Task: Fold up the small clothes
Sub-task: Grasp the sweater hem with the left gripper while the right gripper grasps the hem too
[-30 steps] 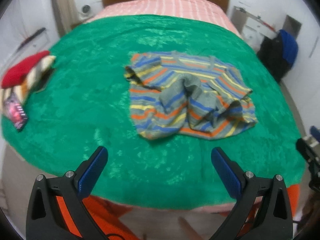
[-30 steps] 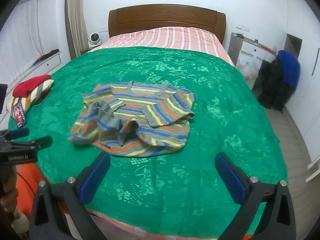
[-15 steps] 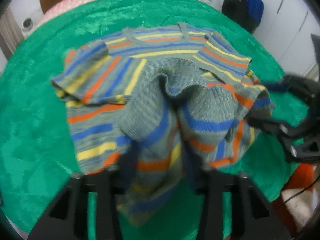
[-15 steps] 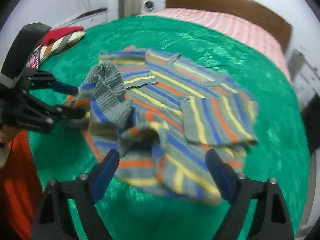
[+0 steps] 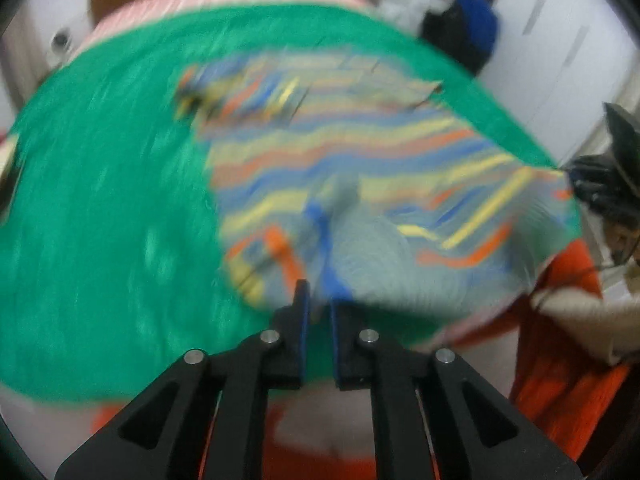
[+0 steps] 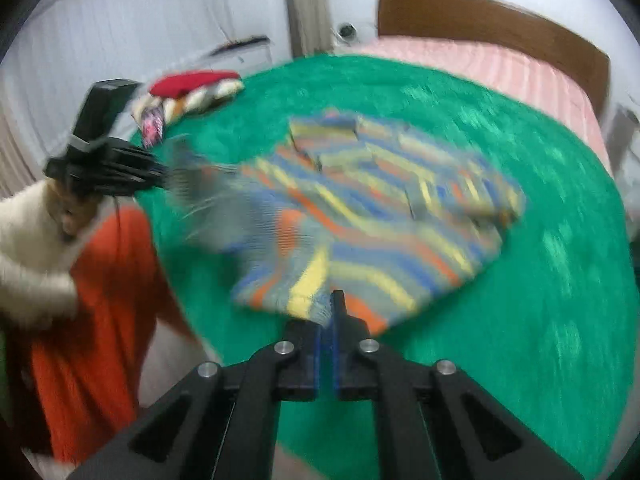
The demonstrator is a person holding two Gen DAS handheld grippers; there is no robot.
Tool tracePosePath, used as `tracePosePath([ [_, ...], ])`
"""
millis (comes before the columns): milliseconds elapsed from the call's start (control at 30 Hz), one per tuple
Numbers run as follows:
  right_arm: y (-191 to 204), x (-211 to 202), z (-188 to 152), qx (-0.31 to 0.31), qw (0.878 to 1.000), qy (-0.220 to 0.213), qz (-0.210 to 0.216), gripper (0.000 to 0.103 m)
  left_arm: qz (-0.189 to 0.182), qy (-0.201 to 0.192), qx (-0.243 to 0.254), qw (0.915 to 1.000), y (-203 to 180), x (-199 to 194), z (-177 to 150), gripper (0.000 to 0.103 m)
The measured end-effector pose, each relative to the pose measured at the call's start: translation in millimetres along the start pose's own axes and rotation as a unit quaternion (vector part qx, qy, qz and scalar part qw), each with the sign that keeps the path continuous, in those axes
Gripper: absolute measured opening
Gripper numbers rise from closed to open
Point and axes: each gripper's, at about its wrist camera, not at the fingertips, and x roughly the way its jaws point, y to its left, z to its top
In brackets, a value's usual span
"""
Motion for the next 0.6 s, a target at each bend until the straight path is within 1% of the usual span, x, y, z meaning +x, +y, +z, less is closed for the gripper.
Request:
tracePosePath([
  [67, -7.6, 4.0, -20.6, 0.022, 0.999, 0.019, -0.025, 0.008, 0.023, 0.03, -0.03, 0.9988, 16.5, 1.3, -21.3, 0.01],
  [100, -15.3, 7.0, -33.6, 0.046, 0.998, 0.031, -0.026, 0.008, 0.026, 0.036, -0.045, 0.998, 21.4, 0.8, -25.9, 0.014],
  [133, -20.5, 8.5, -40.0, 0.06, 0.997, 0.036, -0.026, 0.008, 0.023, 0.036, -0.064, 0.997, 29.0, -1.4, -28.3, 0.026],
  [167, -25.0, 9.9, -46.1, 0.075, 0.996, 0.039, -0.028, 0.01, 0.018, 0.03, -0.082, 0.996, 33.5, -4.5, -30.1, 0.045],
  [200, -29.4, 12.1, -51.1, 0.087, 0.995, 0.042, -0.027, 0.013, 0.01, 0.02, -0.1, 0.9947, 37.4, -7.1, -29.6, 0.056],
  [233, -32.1, 14.0, -55.6, 0.103, 0.994, 0.045, -0.017, 0.022, 0.0, 0.008, -0.116, 0.9932, 39.5, -8.3, -26.8, 0.073],
  [267, -36.9, 15.1, -58.9, 0.12, 0.992, 0.046, -0.001, 0.036, -0.005, 0.0, -0.123, 0.9923, 39.8, -7.2, -23.6, 0.078],
  [300, -40.6, 18.9, -62.2, 0.144, 0.988, 0.042, 0.027, 0.044, -0.007, -0.006, -0.132, 0.9912, 36.3, -4.2, -18.1, 0.08],
  [333, -43.6, 22.0, -65.6, 0.158, 0.986, 0.037, 0.044, 0.054, -0.008, 0.0, -0.137, 0.9906, 34.3, 4.2, -13.7, 0.08],
  [367, -46.7, 24.3, -69.3, 0.175, 0.982, 0.034, 0.062, 0.054, -0.009, 0.009, -0.145, 0.9893, 33.5, 13.9, -6.6, 0.08],
  [400, -51.6, 30.9, -72.6, 0.204, 0.975, 0.036, 0.085, 0.054, -0.014, 0.014, -0.155, 0.9877, 30.3, 22.3, -2.1, 0.08],
  [433, -54.5, 35.4, -74.8, 0.225, 0.969, 0.037, 0.099, 0.054, -0.017, 0.02, -0.165, 0.986, 30.3, 29.5, 3.2, 0.08],
  [467, -58.5, 38.8, -78.7, 0.257, 0.958, 0.037, 0.118, 0.054, -0.019, 0.025, -0.175, 0.984, 29.4, 35.7, 7.8, 0.08],
  [500, -61.1, 39.2, -83.1, 0.291, 0.945, 0.032, 0.143, 0.054, -0.025, 0.027, -0.187, 0.9816, 29.4, 39.8, 14.0, 0.08],
  [533, -63.6, 37.7, -86.5, 0.312, 0.936, 0.026, 0.158, 0.054, -0.032, 0.022, -0.198, 0.9794, 28.9, 41.6, 17.8, 0.08],
  [567, -65.6, 34.4, -89.6, 0.331, 0.928, 0.017, 0.169, 0.054, -0.032, 0.018, -0.205, 0.978, 28.5, 42.9, 22.0, 0.08],
  [600, -66.3, 29.5, -91.0, 0.34, 0.925, 0.009, 0.171, 0.054, -0.021, 0.019, -0.206, 0.9781, 25.9, 47.1, 27.3, 0.081],
])
